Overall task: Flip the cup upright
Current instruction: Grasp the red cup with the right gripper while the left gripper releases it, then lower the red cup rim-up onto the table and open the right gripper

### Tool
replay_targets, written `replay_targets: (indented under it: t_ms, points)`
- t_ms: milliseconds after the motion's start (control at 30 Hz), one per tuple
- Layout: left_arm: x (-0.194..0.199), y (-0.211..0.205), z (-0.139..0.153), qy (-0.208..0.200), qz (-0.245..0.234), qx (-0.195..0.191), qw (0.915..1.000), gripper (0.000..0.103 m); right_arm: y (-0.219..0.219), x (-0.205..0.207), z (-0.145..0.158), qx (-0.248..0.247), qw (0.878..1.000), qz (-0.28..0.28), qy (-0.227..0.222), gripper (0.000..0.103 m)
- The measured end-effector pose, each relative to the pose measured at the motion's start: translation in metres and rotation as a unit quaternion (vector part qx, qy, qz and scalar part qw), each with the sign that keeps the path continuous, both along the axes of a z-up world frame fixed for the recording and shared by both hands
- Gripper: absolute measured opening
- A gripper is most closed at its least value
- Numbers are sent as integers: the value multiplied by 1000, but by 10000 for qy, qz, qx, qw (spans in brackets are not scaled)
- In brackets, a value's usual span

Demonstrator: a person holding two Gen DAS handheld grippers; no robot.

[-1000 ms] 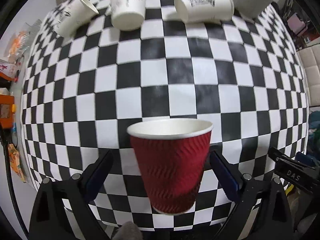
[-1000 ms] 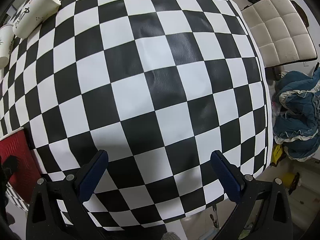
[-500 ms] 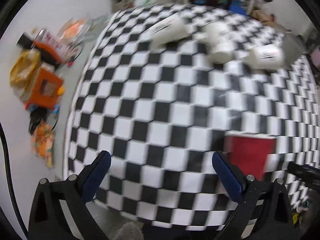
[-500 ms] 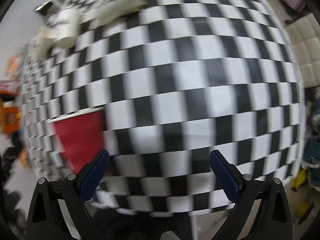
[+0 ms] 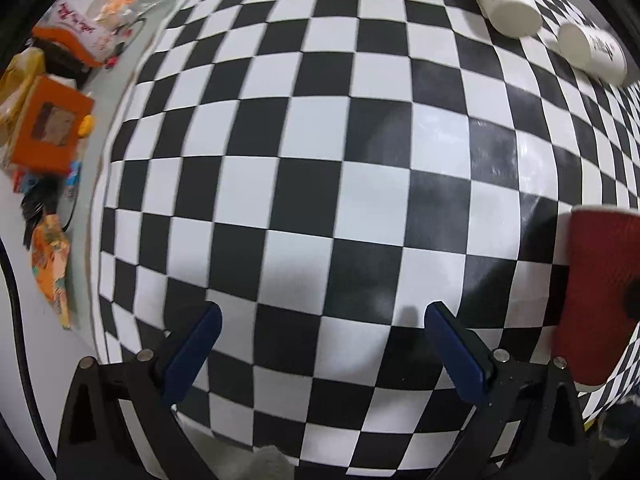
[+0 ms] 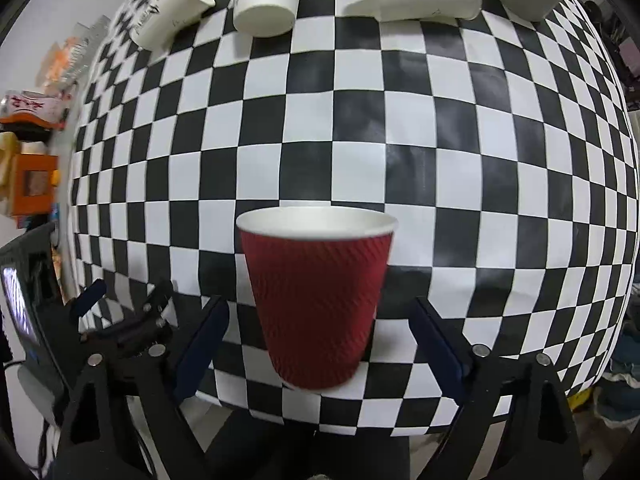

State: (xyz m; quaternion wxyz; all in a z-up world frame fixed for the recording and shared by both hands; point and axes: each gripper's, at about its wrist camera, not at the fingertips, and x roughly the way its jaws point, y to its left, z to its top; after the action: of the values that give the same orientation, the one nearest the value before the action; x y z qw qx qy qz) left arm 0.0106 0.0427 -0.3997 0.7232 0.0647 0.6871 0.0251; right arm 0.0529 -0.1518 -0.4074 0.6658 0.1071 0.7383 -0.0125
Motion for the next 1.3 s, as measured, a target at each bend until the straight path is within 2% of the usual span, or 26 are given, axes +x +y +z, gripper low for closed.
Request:
replay_targets:
  t_ms: [267, 433, 633, 733, 767, 933, 1100, 1300]
  points:
    - [-4, -5, -14, 27, -333, -76, 9994, 103, 4, 20, -13, -201, 9996, -115, 133, 81]
    - [-7, -3, -18, 36, -460, -78, 9989, 103, 4, 27, -16, -188, 9996, -146, 157, 81]
    - [-2, -10, -18, 77, -458, -107, 9989, 103, -2, 23, -14, -117, 9995, -260, -104, 79]
    - [1, -5, -15, 63, -415, -149, 9990, 103, -11, 18, -1, -37, 9981, -434, -432, 78]
    - [5, -14, -6, 61, -397, -149, 9991, 103, -13, 18, 3, -38, 9975, -466, -527, 78]
    - [21, -4, 1, 122, -137, -257, 9995, 103, -20, 21, 33, -103, 9893, -646, -1303, 78]
    - [51, 7, 4, 141, 175, -399, 9990, 103, -21, 25, 54, -313, 9692, -862, -2288, 78]
    - [93, 21, 2, 60, 273, -348, 9990, 103, -5, 43, 41, -602, 9448, -954, -3077, 78]
